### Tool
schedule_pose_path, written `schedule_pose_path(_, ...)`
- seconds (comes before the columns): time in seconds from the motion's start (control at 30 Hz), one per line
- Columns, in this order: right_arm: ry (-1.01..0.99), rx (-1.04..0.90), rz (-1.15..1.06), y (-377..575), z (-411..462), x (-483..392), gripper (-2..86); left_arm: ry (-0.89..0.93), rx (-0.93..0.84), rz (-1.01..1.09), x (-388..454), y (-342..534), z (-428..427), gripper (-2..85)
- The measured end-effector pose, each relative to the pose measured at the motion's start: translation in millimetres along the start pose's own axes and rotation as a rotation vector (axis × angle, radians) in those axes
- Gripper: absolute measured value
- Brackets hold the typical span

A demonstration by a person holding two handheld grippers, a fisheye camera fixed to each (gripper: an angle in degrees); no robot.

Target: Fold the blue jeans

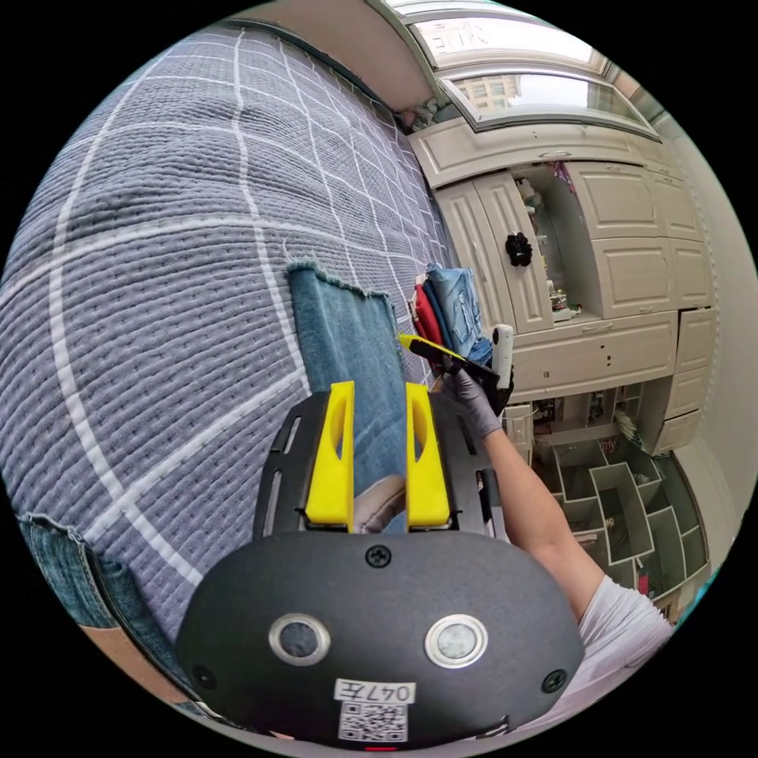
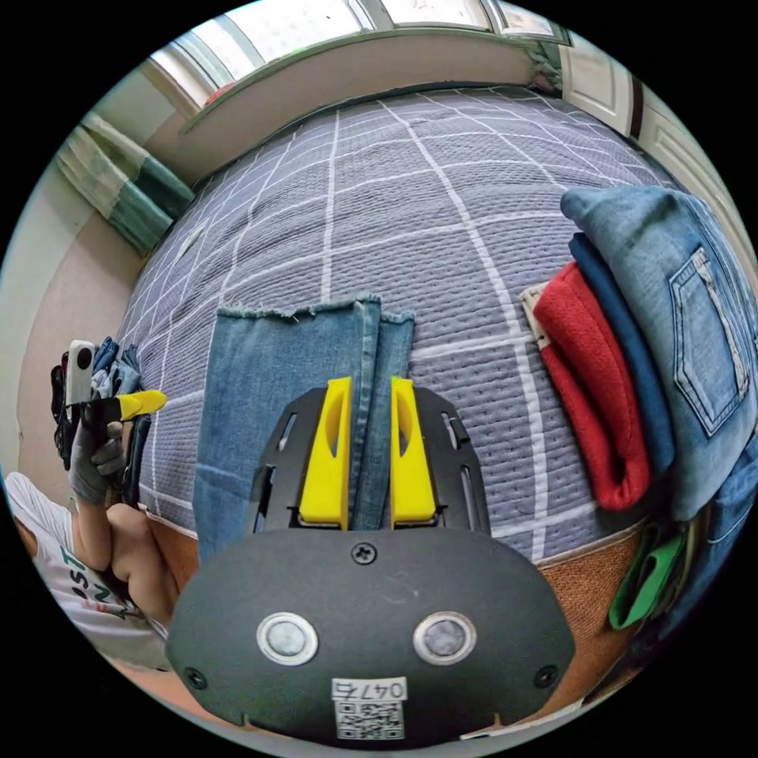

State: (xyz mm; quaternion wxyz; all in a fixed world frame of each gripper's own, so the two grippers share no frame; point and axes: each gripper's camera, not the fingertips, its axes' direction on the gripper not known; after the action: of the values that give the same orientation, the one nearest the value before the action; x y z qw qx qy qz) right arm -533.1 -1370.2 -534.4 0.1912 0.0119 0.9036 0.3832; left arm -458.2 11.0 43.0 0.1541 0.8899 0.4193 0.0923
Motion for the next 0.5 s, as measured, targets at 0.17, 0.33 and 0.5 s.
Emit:
schedule_pose_path(0.17, -0.020, -0.064, -0.021, -10.2, 27.4, 2.3, 0.0, 0.008, 0.007, -0.022, 2.0, 1.2, 10.4, 9.6)
schedule_pose_path(0.33, 0.190, -0.023, -0.133, 3.1, 12.4, -19.1, -0.2, 0.009, -0.002, -0.014, 15.5, 3.7, 27.2, 9.6)
schedule_pose_path(0.5, 0.298, -0.052, -0.073, 21.1, 38.9, -2.4, -0.1, -0.019, -0.011, -0.007, 30.0, 6.6, 44.0, 9.9)
